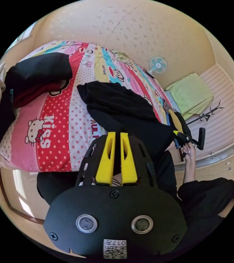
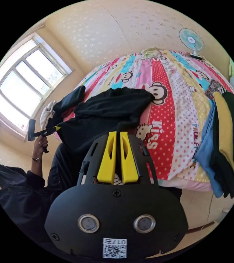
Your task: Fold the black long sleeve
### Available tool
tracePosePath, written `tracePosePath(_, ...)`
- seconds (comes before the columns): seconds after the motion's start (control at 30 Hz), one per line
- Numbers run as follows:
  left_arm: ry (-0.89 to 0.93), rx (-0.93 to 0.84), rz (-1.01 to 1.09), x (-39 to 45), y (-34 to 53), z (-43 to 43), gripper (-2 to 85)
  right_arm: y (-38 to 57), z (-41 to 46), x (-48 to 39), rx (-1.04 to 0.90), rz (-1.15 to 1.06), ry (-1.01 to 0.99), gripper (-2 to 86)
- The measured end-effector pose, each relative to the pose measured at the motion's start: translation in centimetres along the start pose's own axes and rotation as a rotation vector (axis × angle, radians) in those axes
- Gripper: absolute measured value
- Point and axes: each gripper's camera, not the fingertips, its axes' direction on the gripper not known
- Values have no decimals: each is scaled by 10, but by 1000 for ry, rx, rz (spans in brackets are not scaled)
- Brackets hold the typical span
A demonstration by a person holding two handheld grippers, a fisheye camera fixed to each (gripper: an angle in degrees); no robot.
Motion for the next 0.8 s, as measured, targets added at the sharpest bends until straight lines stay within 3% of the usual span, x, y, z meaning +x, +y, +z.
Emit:
tracePosePath(0.13, -30, 77, 56, 0, -67, -16, 47, -78, -24, 26, 157, 11, -15, 42)
tracePosePath(0.3, -40, -26, -80, -36, -94, 6, 114, -126, 10, 81, 37, 116, -125, 84)
tracePosePath(0.47, -152, -26, -80, -34, 0, -1, 166, -32, 1, 79, 8, 108, -146, 116)
tracePosePath(0.6, -109, -80, -180, -43, 63, 13, 173, 40, 11, 81, -128, 218, -120, 120)
tracePosePath(0.73, -52, -31, -301, -54, 94, 25, 130, 77, -4, 76, -97, 271, -57, 71)
tracePosePath(0.8, -85, -33, -314, -55, 94, 25, 97, 72, -3, 82, -128, 286, -120, 48)
